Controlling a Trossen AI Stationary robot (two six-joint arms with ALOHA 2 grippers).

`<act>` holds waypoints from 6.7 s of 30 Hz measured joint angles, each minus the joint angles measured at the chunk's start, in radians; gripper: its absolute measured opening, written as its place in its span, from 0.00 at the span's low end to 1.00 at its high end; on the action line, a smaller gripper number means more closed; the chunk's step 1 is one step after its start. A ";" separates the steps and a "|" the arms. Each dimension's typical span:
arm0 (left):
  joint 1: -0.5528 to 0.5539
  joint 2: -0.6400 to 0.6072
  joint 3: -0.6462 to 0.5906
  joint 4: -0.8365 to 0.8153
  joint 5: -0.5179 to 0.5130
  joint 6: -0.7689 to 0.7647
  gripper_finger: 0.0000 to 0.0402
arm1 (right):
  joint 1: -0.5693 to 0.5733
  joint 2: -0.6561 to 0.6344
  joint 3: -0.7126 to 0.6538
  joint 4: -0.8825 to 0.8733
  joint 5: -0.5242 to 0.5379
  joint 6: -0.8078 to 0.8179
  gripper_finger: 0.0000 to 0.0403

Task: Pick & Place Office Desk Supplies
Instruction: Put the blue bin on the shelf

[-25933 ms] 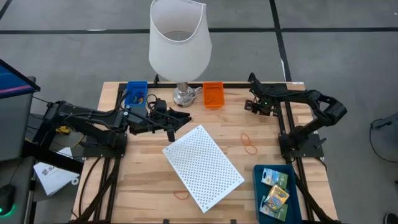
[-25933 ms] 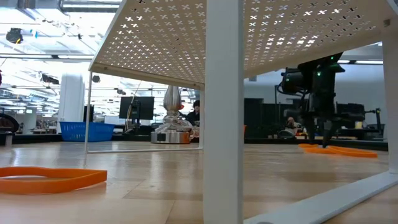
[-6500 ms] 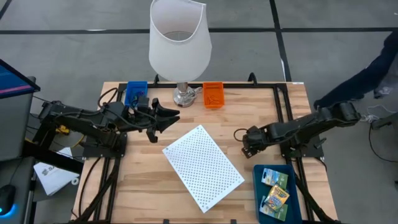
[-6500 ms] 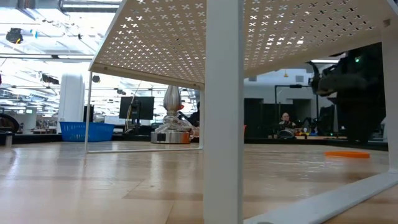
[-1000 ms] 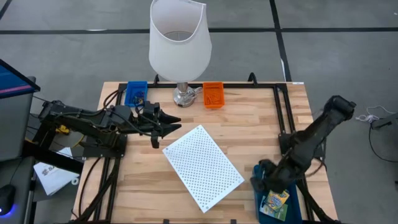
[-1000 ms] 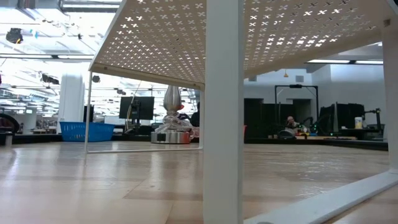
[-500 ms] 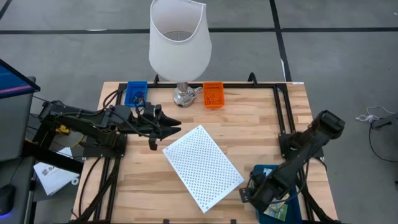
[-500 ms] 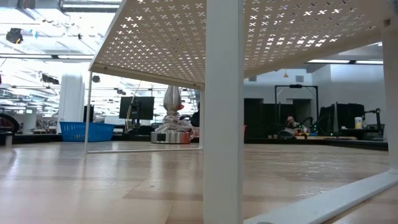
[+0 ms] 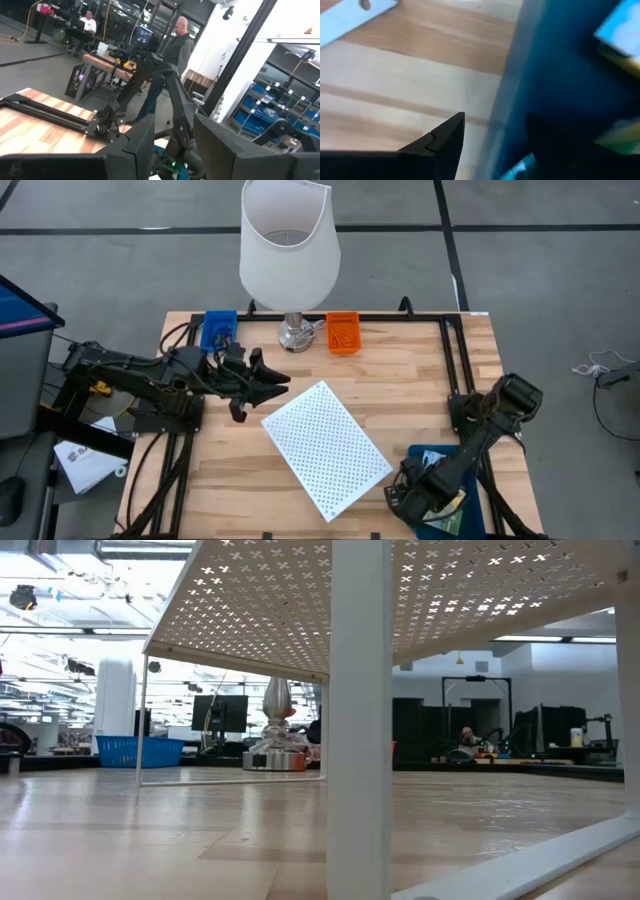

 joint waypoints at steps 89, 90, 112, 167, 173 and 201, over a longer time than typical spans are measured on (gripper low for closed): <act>0.024 -0.104 -0.001 -0.092 -0.001 0.162 0.33 | -0.211 0.029 0.763 -0.630 0.105 -0.706 0.00; 0.030 -0.119 -0.001 -0.108 -0.003 0.163 0.33 | -0.215 0.029 0.763 -0.630 0.105 -0.729 0.00; 0.081 -0.184 0.000 -0.130 -0.029 0.220 0.33 | -0.222 0.115 0.763 -0.547 0.098 -1.253 0.00; 0.083 -0.174 -0.005 -0.138 -0.031 0.292 0.33 | -0.154 0.225 0.954 -0.738 0.083 -2.019 0.00; 0.084 -0.157 -0.005 -0.139 -0.034 0.293 0.33 | -0.181 0.225 0.962 -0.741 0.130 -2.133 0.00; 0.084 -0.112 -0.005 -0.131 -0.079 0.315 0.33 | -0.122 0.310 1.018 -0.748 0.185 -2.257 0.00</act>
